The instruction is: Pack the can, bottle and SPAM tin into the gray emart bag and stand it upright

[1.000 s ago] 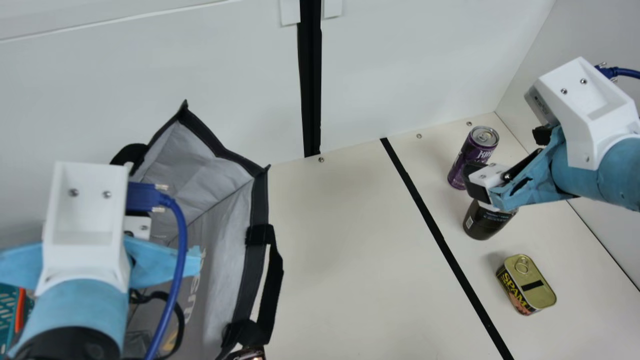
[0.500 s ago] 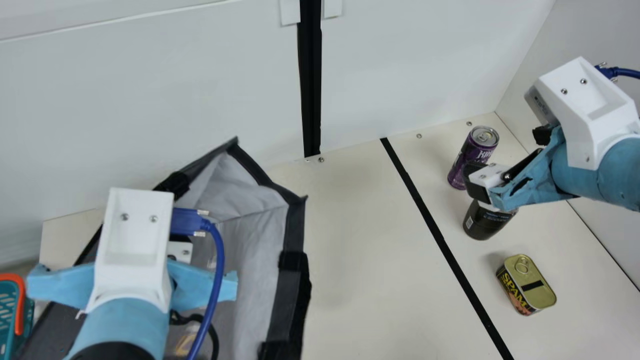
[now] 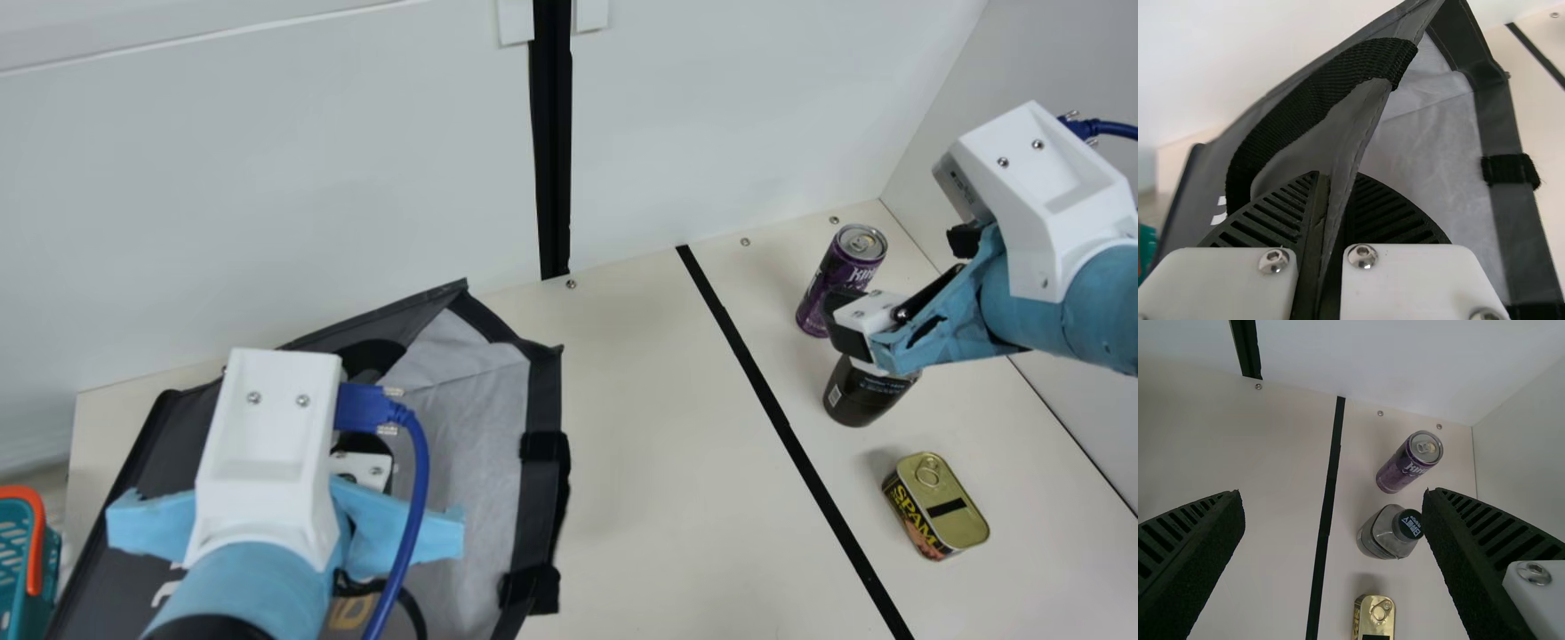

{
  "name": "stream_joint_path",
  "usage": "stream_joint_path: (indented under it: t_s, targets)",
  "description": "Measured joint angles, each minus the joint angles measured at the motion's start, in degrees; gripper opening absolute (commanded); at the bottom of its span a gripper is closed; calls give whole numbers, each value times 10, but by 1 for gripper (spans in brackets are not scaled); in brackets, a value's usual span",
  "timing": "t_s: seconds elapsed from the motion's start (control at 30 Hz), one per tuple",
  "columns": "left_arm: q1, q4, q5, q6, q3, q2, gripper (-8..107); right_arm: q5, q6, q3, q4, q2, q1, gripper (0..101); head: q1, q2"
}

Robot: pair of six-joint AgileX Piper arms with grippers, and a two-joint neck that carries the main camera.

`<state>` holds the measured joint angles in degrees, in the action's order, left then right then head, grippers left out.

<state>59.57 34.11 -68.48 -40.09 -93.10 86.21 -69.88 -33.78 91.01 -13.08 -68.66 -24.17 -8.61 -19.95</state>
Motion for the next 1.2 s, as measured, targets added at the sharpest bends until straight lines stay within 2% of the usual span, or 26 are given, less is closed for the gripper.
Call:
stream_joint_path:
  t_s: [0.6,1.2]
  targets:
    - [-145,-298,132,130,74,-20,-8,0,0,0,0,0,0,95,-1,0]
    - [-232,-501,188,258,115,-17,-8,0,0,0,0,0,0,95,-1,1]
